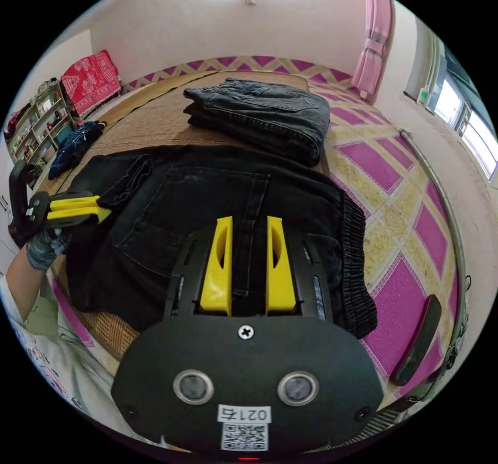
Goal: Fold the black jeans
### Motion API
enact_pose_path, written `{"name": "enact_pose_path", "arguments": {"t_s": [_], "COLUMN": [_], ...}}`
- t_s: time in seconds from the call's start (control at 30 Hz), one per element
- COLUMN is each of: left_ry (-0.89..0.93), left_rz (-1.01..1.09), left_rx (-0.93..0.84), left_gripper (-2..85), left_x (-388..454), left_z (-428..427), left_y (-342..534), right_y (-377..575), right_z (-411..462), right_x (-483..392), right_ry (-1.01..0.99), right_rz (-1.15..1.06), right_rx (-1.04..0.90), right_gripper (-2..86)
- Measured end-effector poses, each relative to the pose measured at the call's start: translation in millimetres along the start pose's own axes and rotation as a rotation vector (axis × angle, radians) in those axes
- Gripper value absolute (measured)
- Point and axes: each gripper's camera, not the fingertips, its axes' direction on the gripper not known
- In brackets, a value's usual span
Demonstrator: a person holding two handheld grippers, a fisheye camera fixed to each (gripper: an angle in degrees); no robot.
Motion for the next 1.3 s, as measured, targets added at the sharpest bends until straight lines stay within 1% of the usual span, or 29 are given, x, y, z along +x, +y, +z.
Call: {"name": "enact_pose_path", "arguments": {"t_s": [0.03,0.07,0.13,0.2,0.23,0.27,0.3,0.33,0.37,0.4,0.47,0.5,0.57,0.63,0.67,0.7,0.77,0.83,0.9,0.97,1.0,1.03,1.07,1.1,1.17,1.27,1.3], "left_ry": [0.059,0.124,0.154,0.122,0.07,0.006,-0.029,-0.107,-0.181,-0.21,-0.296,-0.318,-0.403,-0.43,-0.375,-0.362,-0.281,-0.29,-0.369,-0.511,-0.531,-0.546,-0.521,-0.496,-0.375,-0.297,-0.291], "left_rz": [-0.061,-0.139,-0.24,-0.289,-0.306,-0.325,-0.338,-0.371,-0.416,-0.446,-0.57,-0.606,-0.74,-0.816,-0.869,-0.897,-0.972,-0.983,-0.956,-0.86,-0.825,-0.744,-0.654,-0.609,-0.444,-0.323,-0.304], "left_rx": [0.019,0.075,0.172,0.25,0.296,0.319,0.328,0.343,0.344,0.34,0.31,0.292,0.236,0.196,0.184,0.181,0.202,0.229,0.215,0.238,0.244,0.239,0.211,0.195,0.116,0.022,0.016], "left_gripper": [0.1,-0.3,-0.7,-0.9,-0.9,-0.9,-0.9,-0.9,-0.9,-0.9,-0.9,-0.9,-0.9,-0.9,-0.8,-0.8,-0.6,-0.2,0.4,1.7,2.1,2.8,3.3,3.5,4.8,6.4,6.8], "left_x": [-18.3,-41.9,-79.9,-120.8,-149.7,-180.1,-196.3,-228.9,-262.0,-278.9,-343.0,-358.4,-411.8,-443.4,-463.0,-470.3,-491.4,-495.2,-489.8,-469.3,-463.8,-454.4,-447.7,-445.2,-437.5,-433.0,-432.1], "left_z": [-7.3,-22.8,-58.9,-107.0,-144.1,-180.9,-199.7,-235.9,-268.1,-282.2,-320.9,-325.6,-330.0,-320.6,-308.6,-303.3,-297.5,-305.2,-315.5,-329.4,-330.6,-327.3,-316.4,-308.9,-267.7,-215.2,-207.1], "left_y": [2.5,8.8,24.3,45.1,63.0,83.3,95.1,121.8,151.5,167.2,230.6,246.3,306.2,343.0,365.2,374.9,393.5,389.9,373.2,339.5,329.1,305.4,279.4,267.0,220.2,179.4,173.5], "right_y": [0.0,-0.3,-0.7,-0.9,-0.8,-0.6,-0.2,0.1,0.8,1.5,2.5,3.2,4.2,4.8,5.2,5.4,5.8,2.6,-3.9,-12.4,-22.5,-28.2,-39.7,-51.2,-66.5,-85.6,-90.9], "right_z": [0.9,2.8,5.8,9.0,9.8,11.0,11.9,12.3,12.8,13.3,13.9,14.2,14.8,15.5,15.9,16.1,15.1,7.8,-17.9,-30.2,-28.9,-26.6,-20.0,-12.2,1.5,28.7,38.9], "right_x": [-2.2,-5.1,-7.8,-10.5,-11.4,-13.7,-16.6,-18.3,-21.3,-23.7,-26.2,-27.7,-30.2,-33.2,-35.7,-38.0,-39.9,-42.0,-47.7,-55.1,-58.2,-59.3,-60.6,-61.4,-64.4,-70.8,-72.3], "right_ry": [0.002,-0.002,-0.015,-0.035,-0.038,-0.042,-0.042,-0.04,-0.038,-0.039,-0.047,-0.052,-0.057,-0.06,-0.058,-0.053,-0.055,-0.071,-0.081,-0.046,-0.03,-0.033,-0.039,-0.036,-0.022,-0.045,-0.042], "right_rz": [-0.001,0.001,0.008,0.019,0.021,0.023,0.023,0.023,0.022,0.025,0.036,0.043,0.051,0.058,0.06,0.062,0.07,0.043,-0.049,-0.161,-0.228,-0.261,-0.319,-0.366,-0.444,-0.566,-0.596], "right_rx": [-0.002,-0.007,-0.017,-0.028,-0.03,-0.034,-0.036,-0.036,-0.037,-0.037,-0.037,-0.038,-0.04,-0.042,-0.045,-0.047,-0.051,-0.062,0.033,0.093,0.079,0.065,0.044,0.022,-0.016,-0.117,-0.156], "right_gripper": [10.2,10.2,10.2,10.2,10.2,10.1,10.1,10.1,10.1,10.1,10.1,10.1,10.1,10.1,10.1,9.9,9.6,8.5,8.0,8.2,8.3,8.4,8.5,8.8,9.3,10.2,9.6]}}
